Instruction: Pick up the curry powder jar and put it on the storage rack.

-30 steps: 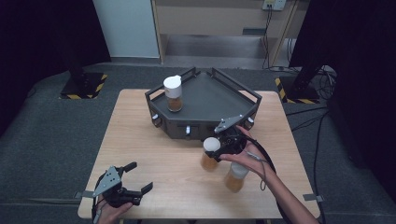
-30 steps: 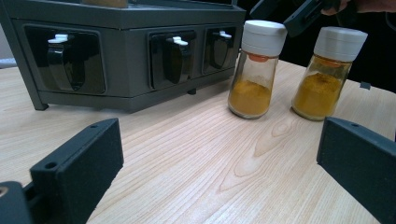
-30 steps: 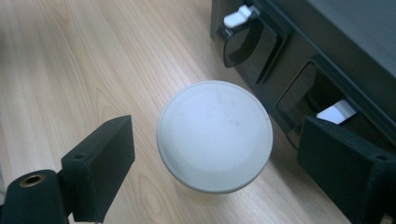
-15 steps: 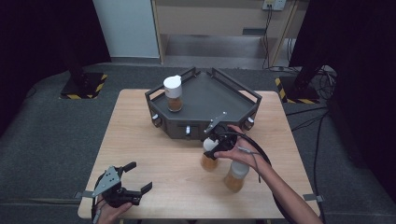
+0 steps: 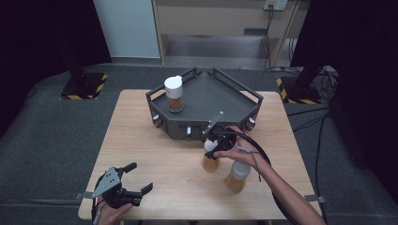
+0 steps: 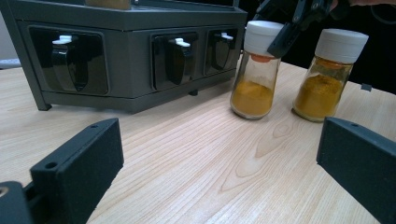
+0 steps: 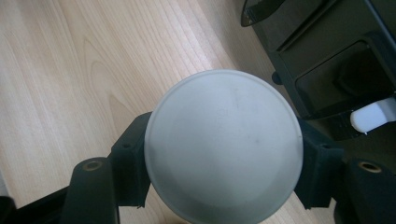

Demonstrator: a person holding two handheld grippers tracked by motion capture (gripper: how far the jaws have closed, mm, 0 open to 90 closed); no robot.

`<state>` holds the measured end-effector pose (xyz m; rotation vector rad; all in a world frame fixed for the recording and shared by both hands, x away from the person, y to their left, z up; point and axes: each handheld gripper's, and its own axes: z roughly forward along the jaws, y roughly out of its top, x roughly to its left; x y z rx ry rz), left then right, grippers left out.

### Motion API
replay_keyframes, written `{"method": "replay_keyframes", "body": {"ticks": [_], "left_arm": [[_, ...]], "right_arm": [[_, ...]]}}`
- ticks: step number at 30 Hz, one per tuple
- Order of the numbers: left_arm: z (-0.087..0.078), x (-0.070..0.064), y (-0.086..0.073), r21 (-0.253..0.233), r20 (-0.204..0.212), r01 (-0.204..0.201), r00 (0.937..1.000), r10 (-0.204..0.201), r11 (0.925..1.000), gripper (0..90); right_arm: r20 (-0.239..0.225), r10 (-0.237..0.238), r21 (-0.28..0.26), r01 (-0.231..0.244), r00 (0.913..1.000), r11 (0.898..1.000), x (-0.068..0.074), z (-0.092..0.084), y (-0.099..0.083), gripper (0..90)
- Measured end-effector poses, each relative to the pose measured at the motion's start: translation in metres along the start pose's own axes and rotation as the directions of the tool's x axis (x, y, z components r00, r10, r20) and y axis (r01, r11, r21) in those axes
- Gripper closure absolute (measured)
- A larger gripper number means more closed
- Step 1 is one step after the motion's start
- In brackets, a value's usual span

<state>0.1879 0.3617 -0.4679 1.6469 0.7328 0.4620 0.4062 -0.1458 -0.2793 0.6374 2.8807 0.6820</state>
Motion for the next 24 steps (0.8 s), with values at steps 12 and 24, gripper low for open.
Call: {"method": "replay_keyframes", "body": {"ticks": [12, 24], "left_arm": [[0.0, 0.0, 0.0, 0.002, -0.001, 0.0, 1.0, 0.0, 1.0, 0.0], [0.0, 0.0, 0.0, 0.001, -0.001, 0.005, 1.0, -0.005, 1.0, 0.0]], "right_arm": [[-0.008, 0.018, -0.014, -0.018, 0.9998, 1.0, -0.002, -0.031, 0.016, 33.6], [0.01, 0.018, -0.018, -0.018, 0.9998, 1.0, -0.001, -0.068, 0.047, 33.6]]}}
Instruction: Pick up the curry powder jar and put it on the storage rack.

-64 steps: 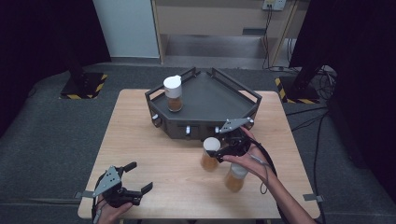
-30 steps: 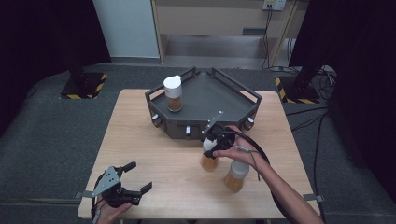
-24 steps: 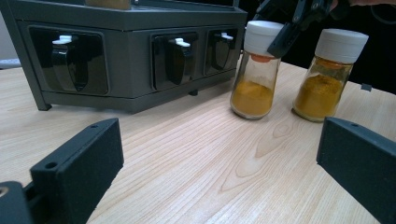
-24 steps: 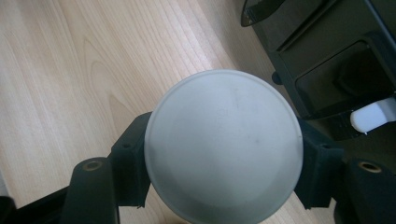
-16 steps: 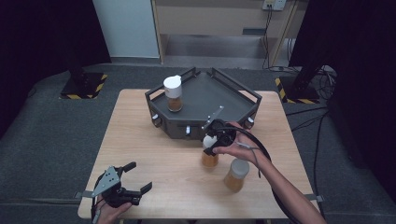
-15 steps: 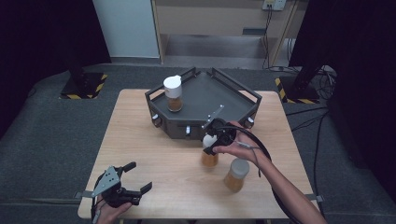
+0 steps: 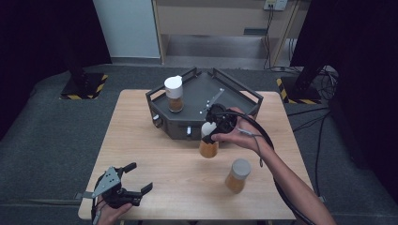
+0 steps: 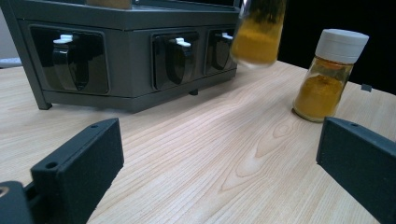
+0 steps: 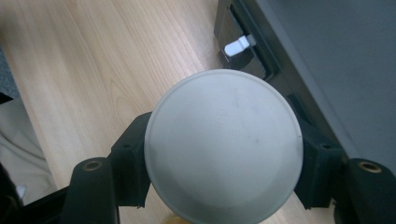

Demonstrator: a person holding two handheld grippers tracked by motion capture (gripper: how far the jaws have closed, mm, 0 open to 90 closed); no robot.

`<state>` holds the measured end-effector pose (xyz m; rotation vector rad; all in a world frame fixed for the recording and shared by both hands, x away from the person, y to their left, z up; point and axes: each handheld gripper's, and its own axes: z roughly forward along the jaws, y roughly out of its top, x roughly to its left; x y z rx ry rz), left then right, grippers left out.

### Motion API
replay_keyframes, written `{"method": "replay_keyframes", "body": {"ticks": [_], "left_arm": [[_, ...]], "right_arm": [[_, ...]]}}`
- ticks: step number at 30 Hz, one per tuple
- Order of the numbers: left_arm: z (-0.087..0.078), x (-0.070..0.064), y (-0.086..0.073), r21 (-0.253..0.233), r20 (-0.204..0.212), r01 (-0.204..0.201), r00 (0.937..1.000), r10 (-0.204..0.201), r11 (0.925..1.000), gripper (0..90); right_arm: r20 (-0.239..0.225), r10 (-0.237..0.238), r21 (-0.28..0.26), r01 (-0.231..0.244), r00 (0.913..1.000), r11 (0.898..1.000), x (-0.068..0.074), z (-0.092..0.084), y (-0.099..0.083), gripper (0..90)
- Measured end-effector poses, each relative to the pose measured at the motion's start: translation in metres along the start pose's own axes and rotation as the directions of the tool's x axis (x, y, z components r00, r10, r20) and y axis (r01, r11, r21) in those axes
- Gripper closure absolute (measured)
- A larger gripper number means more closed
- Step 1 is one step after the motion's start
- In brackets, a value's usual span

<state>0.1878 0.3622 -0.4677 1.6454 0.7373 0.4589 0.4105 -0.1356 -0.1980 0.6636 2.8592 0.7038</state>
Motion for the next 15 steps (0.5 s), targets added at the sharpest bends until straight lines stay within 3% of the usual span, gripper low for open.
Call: {"method": "replay_keyframes", "body": {"ticks": [15], "left_arm": [[0.0, 0.001, -0.001, -0.004, 0.003, 0.009, 0.9999, -0.009, 0.9999, 0.0]], "right_arm": [[0.035, 0.015, 0.005, -0.015, 0.9993, 1.0, -0.004, -0.045, 0.045, 33.6]]}}
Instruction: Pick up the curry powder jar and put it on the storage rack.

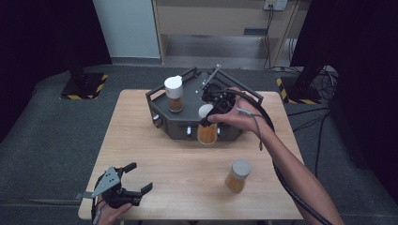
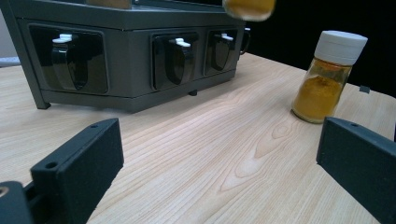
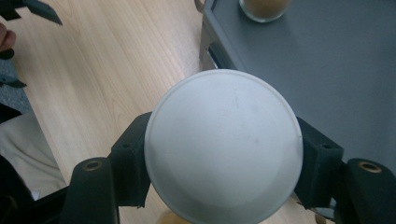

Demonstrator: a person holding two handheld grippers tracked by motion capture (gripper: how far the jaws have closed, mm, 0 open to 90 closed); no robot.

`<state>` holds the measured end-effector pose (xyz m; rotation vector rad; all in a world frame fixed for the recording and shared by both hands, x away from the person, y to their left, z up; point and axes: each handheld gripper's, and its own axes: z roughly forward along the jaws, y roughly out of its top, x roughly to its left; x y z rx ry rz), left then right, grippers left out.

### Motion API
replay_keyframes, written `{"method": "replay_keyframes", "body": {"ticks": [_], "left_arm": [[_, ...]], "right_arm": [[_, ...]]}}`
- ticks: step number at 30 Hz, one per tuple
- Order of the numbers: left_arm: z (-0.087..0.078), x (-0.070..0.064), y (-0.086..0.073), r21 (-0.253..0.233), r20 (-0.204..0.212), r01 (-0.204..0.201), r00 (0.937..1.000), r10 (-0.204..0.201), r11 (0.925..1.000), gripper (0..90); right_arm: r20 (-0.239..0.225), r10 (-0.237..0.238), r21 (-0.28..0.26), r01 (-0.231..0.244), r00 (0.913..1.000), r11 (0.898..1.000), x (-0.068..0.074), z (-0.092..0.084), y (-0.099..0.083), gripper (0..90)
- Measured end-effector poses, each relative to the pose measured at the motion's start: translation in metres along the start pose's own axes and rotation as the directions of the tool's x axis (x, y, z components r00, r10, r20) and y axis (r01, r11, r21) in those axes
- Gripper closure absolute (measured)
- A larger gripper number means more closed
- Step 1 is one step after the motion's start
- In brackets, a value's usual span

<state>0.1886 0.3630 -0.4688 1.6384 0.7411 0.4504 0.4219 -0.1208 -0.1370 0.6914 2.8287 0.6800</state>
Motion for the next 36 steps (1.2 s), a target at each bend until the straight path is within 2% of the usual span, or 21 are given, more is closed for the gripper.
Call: {"method": "replay_keyframes", "body": {"ticks": [8, 14, 22, 36], "left_arm": [[0.0, 0.002, -0.001, -0.001, 0.0, 0.008, 1.0, -0.008, 1.0, 0.0], [0.0, 0.002, -0.001, 0.0, -0.003, 0.015, 0.9999, -0.015, 0.9999, 0.0], [0.0, 0.003, -0.002, -0.004, -0.006, 0.024, 0.9997, -0.024, 0.9997, 0.0], [-0.001, 0.005, -0.004, -0.014, -0.01, 0.038, 0.9992, -0.038, 0.9992, 0.0]], "right_arm": [[0.018, 0.013, -0.013, -0.013, 0.9997, 1.0, -0.007, -0.018, 0.018, 33.6], [0.03, 0.025, -0.013, -0.025, 0.9992, 1.0, -0.014, -0.021, 0.03, 33.5], [0.045, 0.048, 0.0, -0.048, 0.9978, 0.999, -0.028, -0.015, 0.047, 33.6], [0.07, 0.123, 0.02, -0.125, 0.9899, 0.992, -0.059, 0.013, 0.071, 33.6]]}}
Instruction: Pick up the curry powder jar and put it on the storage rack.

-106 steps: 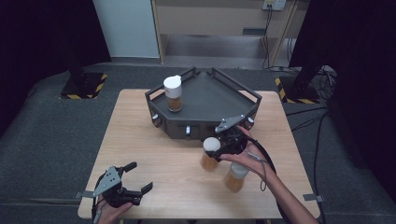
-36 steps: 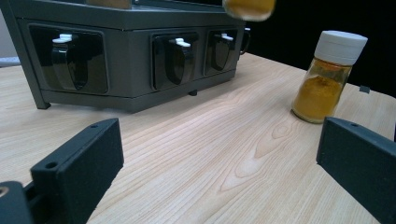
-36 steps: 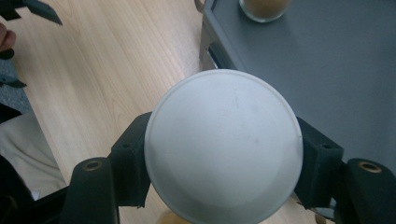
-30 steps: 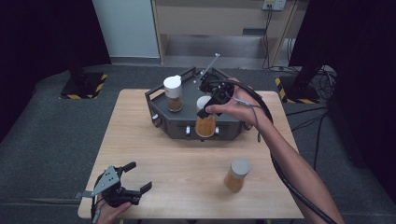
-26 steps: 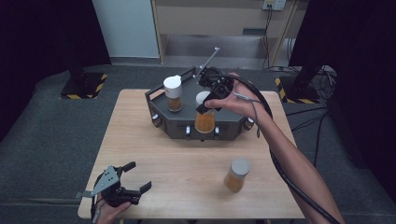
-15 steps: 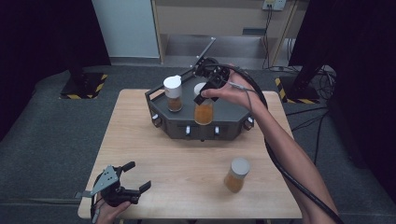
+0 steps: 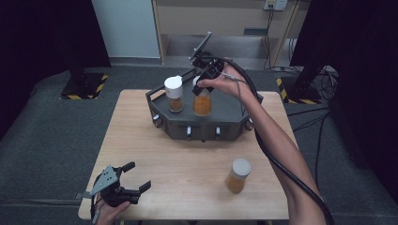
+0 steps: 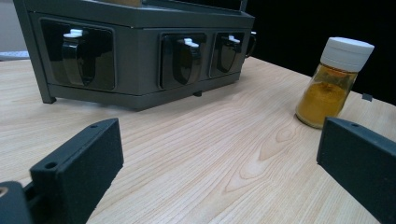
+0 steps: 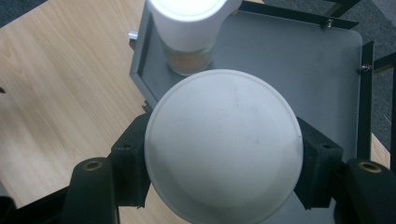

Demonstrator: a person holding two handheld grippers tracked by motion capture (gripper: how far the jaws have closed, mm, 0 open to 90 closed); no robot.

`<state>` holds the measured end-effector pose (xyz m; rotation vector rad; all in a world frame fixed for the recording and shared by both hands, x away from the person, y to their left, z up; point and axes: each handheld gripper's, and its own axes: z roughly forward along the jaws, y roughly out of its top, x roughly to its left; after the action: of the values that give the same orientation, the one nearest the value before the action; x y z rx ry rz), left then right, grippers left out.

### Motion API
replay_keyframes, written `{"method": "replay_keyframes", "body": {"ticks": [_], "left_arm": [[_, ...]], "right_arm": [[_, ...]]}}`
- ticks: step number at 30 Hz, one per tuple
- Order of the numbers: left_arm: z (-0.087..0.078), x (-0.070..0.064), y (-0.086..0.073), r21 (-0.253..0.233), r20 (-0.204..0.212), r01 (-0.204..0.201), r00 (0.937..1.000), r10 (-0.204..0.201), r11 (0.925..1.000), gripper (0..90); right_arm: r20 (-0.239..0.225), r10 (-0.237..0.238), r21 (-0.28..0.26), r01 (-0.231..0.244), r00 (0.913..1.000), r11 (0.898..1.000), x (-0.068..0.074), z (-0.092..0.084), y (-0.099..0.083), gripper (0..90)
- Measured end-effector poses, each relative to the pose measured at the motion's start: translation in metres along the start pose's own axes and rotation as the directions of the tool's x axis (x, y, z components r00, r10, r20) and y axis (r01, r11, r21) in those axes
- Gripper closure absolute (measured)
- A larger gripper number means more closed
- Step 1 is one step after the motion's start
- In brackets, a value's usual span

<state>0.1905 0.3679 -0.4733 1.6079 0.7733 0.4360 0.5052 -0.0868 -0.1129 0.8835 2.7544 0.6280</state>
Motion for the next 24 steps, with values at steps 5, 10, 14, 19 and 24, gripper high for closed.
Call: {"method": "replay_keyframes", "body": {"ticks": [5, 10, 14, 19, 24], "left_arm": [[0.0, 0.0, 0.0, -0.002, 0.001, 0.003, 1.0, -0.003, 1.0, 0.0], [-0.001, 0.001, 0.0, -0.003, 0.001, 0.002, 1.0, -0.002, 1.0, 0.0], [-0.001, 0.001, -0.001, -0.003, 0.0, 0.004, 1.0, -0.004, 1.0, 0.0], [-0.001, 0.002, -0.001, -0.005, -0.001, 0.005, 1.0, -0.005, 1.0, 0.0], [-0.001, 0.002, -0.001, -0.006, -0.001, 0.009, 1.0, -0.009, 0.9999, 0.0]], "right_arm": [[0.015, 0.032, -0.011, -0.032, 0.9994, 0.999, -0.009, 0.011, 0.004, 33.6], [0.03, 0.055, -0.009, -0.054, 0.998, 0.998, -0.017, 0.024, 0.007, 33.6], [0.045, 0.054, -0.002, -0.054, 0.9975, 0.999, -0.021, 0.032, 0.01, 33.5], [0.048, 0.07, -0.001, -0.07, 0.9964, 0.998, -0.025, 0.041, 0.011, 33.6], [0.051, 0.068, 0.005, -0.069, 0.9963, 0.998, -0.026, 0.047, 0.012, 33.5]]}}
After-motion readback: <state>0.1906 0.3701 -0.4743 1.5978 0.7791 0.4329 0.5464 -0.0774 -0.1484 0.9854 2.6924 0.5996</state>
